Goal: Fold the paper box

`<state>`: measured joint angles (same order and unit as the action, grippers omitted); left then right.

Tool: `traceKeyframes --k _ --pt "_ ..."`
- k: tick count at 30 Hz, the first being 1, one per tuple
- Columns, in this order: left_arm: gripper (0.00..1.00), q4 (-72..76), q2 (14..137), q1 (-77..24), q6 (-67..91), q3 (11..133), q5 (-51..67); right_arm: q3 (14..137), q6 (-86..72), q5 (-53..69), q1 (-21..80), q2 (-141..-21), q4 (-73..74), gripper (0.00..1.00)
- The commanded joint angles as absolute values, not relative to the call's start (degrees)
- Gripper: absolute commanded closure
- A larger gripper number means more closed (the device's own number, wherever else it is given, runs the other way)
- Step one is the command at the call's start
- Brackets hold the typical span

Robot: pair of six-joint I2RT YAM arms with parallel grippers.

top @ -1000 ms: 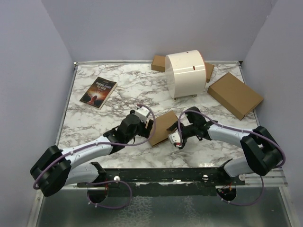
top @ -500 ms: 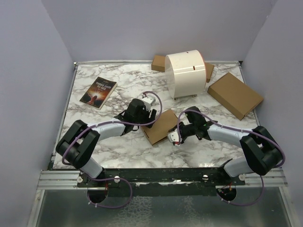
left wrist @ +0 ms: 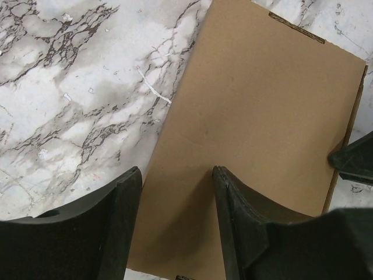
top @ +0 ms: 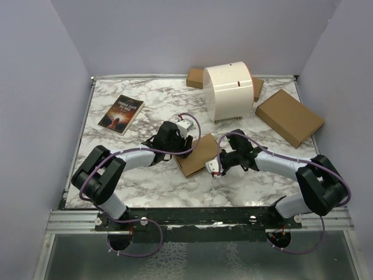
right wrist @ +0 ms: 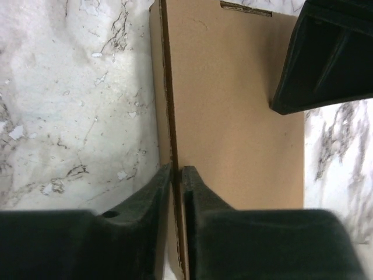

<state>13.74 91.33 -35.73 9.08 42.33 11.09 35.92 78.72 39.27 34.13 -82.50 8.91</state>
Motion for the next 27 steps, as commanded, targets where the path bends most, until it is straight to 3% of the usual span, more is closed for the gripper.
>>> traceKeyframes --k 1,4,8,15,23,27 --pt "0.44 14.3 90.4 -35.2 10.4 43.5 13.2 39.0 75.4 39.6 34.3 -81.0 13.4 0.72" --pt "0.39 13.6 87.7 -34.2 12.7 44.2 11.7 40.6 73.4 43.4 32.8 -78.1 17.5 0.58" --pt "0.34 12.8 82.3 -33.7 14.5 44.5 7.0 42.8 66.1 50.0 28.5 -75.4 20.0 0.51" --pt "0.34 16.9 68.8 -33.5 19.9 37.7 -0.1 46.0 42.0 53.5 24.5 -73.5 19.5 0.48" --pt "0.02 31.0 51.7 -33.5 35.9 19.6 -1.3 35.3 0.9 63.3 7.0 -71.3 -5.6 0.46" --pt "0.01 36.5 47.0 -33.4 44.8 12.2 -2.3 35.1 -8.4 60.9 5.0 -77.0 -9.1 0.46"
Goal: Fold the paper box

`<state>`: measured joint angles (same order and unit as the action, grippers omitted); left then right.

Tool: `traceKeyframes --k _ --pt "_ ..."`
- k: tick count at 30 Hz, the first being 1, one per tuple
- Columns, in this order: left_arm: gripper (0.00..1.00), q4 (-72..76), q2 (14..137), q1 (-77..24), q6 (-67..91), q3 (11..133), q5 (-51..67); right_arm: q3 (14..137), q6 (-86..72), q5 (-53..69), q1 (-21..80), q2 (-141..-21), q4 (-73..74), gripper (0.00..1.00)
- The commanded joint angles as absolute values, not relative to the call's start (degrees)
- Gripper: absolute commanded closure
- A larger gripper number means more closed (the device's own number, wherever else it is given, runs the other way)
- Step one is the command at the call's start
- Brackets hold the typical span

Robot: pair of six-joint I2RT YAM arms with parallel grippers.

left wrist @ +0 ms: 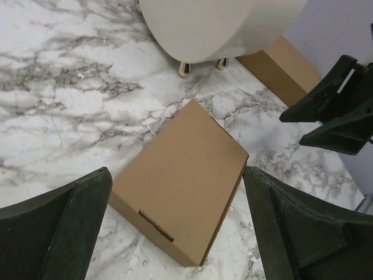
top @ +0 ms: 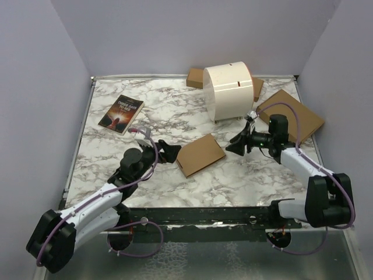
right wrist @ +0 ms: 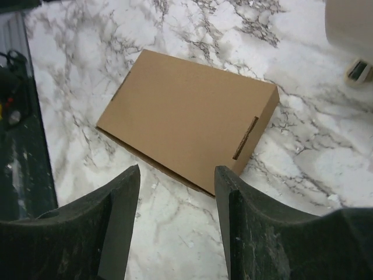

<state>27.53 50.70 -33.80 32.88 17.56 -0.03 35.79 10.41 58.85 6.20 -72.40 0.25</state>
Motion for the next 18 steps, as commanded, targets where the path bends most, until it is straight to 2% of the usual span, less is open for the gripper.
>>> traceKeyframes --k 1,8,18 --pt "0.01 37.1 46.3 -33.4 46.4 10.7 -2.2 35.4 -9.5 60.6 4.8 -78.9 -9.1 0.46" --pt "0.02 32.1 45.0 -33.4 53.3 8.8 -0.3 39.0 -10.3 60.0 4.7 -90.8 -6.1 0.48" --pt "0.04 32.4 47.3 -33.4 57.3 5.9 0.5 41.7 -9.9 58.9 4.6 -99.7 -2.6 0.59"
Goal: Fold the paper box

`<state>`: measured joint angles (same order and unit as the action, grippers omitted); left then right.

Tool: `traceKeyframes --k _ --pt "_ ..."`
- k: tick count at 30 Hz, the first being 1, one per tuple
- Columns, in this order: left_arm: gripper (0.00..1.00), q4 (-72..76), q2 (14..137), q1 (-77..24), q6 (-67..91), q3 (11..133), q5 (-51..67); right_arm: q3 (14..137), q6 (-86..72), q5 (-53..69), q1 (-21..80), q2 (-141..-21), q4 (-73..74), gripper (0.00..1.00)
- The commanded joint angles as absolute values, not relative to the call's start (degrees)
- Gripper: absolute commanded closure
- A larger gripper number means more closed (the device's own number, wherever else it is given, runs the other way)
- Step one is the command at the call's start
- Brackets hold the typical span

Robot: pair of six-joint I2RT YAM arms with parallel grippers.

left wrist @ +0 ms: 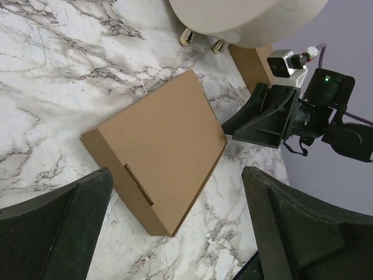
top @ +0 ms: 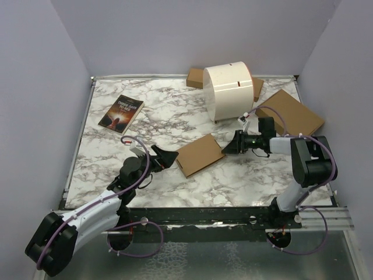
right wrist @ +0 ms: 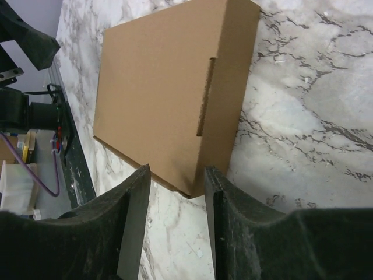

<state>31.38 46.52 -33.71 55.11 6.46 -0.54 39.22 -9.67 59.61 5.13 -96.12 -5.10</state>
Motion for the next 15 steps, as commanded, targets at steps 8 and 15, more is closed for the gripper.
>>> traceKeyframes --k 8,15 --pt "0.03 32.7 50.9 -33.4 58.6 5.3 1.7 42.7 -10.4 58.5 4.2 -103.0 -1.2 0.67" --pt "0.01 32.8 56.6 -33.4 59.4 5.3 4.0 42.9 -11.2 56.2 1.3 -105.5 0.1 0.76"
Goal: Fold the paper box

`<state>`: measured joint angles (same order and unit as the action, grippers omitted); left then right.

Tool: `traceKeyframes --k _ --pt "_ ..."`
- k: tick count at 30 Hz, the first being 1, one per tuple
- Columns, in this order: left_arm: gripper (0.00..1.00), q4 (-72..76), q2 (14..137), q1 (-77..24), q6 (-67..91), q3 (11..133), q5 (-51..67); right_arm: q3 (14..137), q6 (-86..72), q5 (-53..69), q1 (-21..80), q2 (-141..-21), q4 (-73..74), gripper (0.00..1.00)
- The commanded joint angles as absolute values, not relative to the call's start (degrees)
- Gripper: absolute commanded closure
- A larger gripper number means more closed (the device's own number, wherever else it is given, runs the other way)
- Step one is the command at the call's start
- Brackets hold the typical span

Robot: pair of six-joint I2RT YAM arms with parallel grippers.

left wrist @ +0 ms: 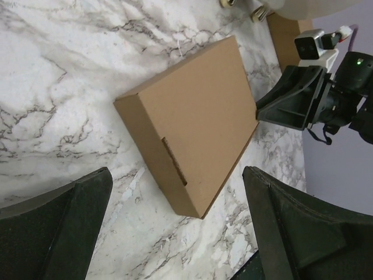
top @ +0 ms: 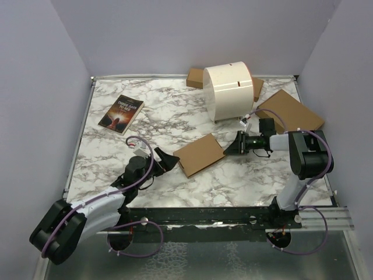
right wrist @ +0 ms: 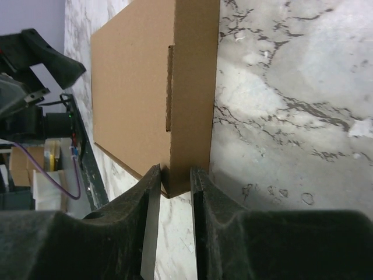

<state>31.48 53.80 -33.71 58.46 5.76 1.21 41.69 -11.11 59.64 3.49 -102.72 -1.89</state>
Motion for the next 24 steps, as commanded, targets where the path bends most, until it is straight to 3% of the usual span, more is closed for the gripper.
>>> traceKeyframes --k 1,12,17,20,24 --pt "0.01 33.8 57.7 -33.4 59.7 5.3 4.3 42.8 -11.1 56.1 0.9 -105.9 0.2 0.76" --pt "0.01 43.9 68.9 -35.1 61.5 6.5 6.0 43.1 -10.2 57.0 -0.4 -108.5 1.4 0.78" --pt "0.03 30.9 65.8 -35.1 47.5 13.5 2.4 44.5 -7.5 61.9 -0.6 -106.1 2.7 0.76" --pt "0.05 23.7 62.5 -34.9 38.1 17.1 -0.9 44.8 -6.6 66.3 -1.4 -103.6 1.9 0.69" --pt "0.07 25.2 62.3 -33.0 31.0 19.1 -0.6 45.3 -3.1 70.1 -2.8 -98.5 3.4 0.46"
